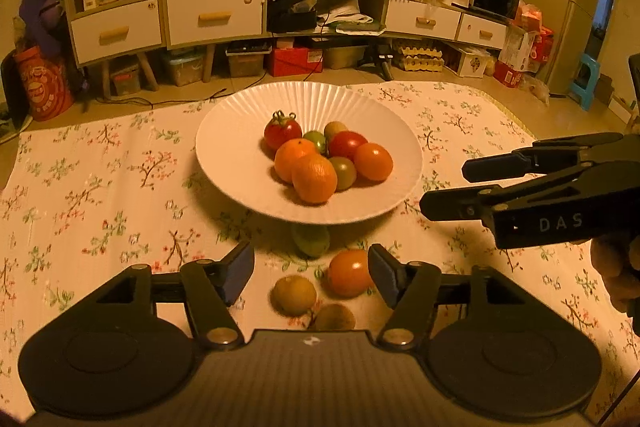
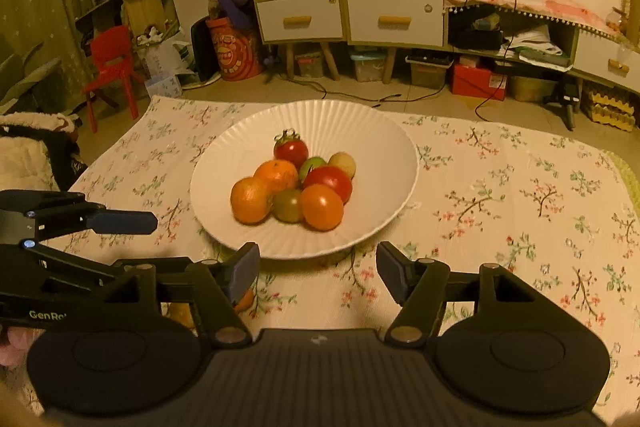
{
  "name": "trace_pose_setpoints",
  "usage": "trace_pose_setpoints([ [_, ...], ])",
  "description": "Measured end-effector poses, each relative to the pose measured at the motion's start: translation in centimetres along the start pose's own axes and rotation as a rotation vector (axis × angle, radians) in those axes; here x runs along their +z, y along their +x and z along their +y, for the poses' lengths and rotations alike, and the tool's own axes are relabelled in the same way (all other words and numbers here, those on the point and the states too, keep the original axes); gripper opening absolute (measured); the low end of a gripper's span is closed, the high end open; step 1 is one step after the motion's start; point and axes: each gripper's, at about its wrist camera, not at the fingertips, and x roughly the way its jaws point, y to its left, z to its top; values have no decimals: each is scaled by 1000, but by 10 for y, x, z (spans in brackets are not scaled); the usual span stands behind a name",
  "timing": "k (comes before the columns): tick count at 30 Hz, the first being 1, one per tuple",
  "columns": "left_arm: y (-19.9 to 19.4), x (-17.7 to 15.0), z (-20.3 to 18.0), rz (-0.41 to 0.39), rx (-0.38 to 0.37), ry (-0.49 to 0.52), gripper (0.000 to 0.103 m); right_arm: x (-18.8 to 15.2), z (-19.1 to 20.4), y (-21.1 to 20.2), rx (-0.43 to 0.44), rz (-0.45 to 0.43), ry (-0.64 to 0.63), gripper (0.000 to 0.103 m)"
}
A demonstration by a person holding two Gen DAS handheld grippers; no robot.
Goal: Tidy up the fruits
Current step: 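Lift both grippers away from the plate back to the remaining fruits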
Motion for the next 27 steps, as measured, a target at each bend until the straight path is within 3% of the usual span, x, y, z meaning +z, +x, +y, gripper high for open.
trace_pose_setpoints([
  [12,-15,-24,5,28,6,-37,90,-15,13,-6,0,23,-16,83],
  [20,-18,-42,5,79,26,-51,94,-26,18,-5,-37,41,-21,93],
  [27,-18,-56,7,121,32,-62,95,-41,26,2,-65,96,-68,95],
])
